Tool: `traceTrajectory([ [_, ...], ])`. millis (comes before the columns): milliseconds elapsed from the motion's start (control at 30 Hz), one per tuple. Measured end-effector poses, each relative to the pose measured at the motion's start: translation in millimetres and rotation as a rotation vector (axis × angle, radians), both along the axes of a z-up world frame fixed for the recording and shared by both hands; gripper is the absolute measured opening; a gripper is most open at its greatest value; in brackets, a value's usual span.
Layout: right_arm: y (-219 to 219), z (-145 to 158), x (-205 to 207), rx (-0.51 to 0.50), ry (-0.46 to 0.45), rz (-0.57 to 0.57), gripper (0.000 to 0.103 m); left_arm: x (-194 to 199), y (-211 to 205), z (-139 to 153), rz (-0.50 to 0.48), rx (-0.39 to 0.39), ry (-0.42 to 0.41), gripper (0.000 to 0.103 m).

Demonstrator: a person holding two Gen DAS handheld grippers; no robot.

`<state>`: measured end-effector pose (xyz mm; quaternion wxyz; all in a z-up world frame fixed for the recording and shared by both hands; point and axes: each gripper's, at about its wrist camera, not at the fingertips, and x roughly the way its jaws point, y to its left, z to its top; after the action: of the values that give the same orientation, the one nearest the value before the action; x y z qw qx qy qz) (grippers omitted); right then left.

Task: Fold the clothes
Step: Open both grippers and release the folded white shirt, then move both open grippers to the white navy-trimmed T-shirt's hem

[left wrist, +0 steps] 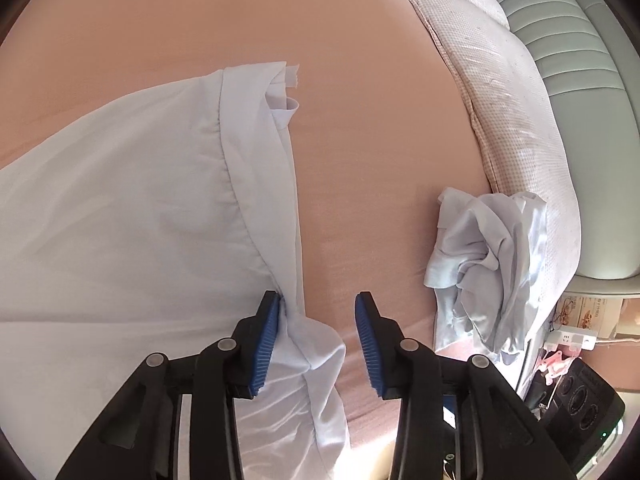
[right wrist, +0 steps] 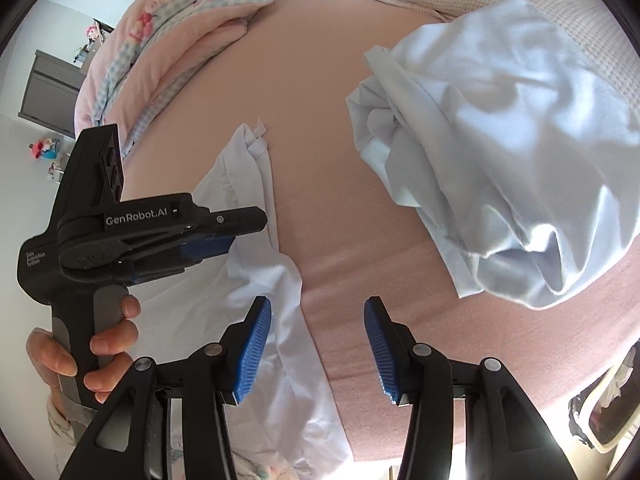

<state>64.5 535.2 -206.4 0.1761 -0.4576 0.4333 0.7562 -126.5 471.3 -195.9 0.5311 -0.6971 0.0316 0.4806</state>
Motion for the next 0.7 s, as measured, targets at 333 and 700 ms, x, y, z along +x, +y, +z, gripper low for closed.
traceTrajectory([
  [333, -32.5, 43.8, 9.5, 0.054, 0.023, 0.018, 0.067, 0.9, -28.7, 56.8, 0.058, -0.011, 0.162, 0.078],
  [700, -82.2, 103.9, 23.5, 0.169, 0.054, 0.047, 0.074, 13.0, -133.7, 116.5, 0.184, 0.024, 0.407, 0.078],
])
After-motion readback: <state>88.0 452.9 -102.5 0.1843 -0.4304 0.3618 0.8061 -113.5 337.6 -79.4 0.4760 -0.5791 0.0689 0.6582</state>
